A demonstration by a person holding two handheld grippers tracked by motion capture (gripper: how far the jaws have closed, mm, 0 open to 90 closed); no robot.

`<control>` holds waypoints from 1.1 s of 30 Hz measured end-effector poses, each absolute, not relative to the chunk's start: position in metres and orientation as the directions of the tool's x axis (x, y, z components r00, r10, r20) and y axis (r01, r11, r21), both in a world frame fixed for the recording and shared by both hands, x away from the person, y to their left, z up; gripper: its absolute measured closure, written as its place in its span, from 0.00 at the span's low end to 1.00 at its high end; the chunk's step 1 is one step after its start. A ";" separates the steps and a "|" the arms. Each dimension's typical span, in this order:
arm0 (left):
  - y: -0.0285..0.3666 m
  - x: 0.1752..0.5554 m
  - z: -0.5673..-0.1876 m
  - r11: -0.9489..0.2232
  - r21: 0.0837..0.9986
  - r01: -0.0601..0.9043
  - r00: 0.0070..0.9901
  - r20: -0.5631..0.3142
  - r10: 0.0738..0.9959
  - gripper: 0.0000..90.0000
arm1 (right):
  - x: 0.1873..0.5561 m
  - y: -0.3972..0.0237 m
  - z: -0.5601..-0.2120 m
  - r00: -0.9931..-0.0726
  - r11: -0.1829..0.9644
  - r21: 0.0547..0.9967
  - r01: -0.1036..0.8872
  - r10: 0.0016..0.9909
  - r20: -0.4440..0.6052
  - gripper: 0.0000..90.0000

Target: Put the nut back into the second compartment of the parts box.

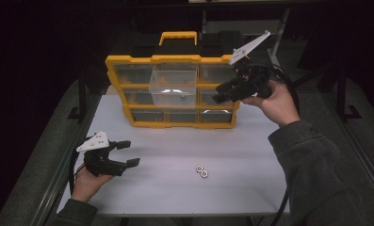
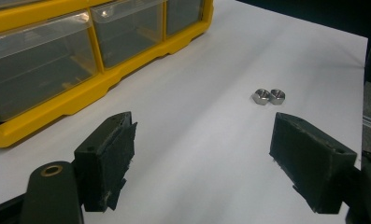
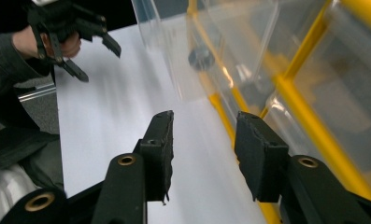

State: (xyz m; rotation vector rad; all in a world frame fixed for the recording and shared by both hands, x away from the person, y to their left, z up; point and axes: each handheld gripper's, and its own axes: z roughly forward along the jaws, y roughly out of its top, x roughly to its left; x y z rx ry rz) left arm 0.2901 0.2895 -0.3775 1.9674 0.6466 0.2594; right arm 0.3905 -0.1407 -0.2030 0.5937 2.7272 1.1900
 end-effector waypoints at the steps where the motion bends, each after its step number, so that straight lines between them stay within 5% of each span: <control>1: 0.289 0.290 -0.378 -0.348 0.878 0.328 0.833 -0.095 0.545 0.24 | 0.389 -0.142 -0.207 -0.915 0.615 0.721 0.318 0.398 0.065 0.61; 33: 0.289 0.291 -0.378 -0.367 0.869 0.332 0.836 -0.091 0.542 0.24 | 0.362 -0.121 -0.339 -0.915 0.665 0.648 0.372 0.380 0.135 0.53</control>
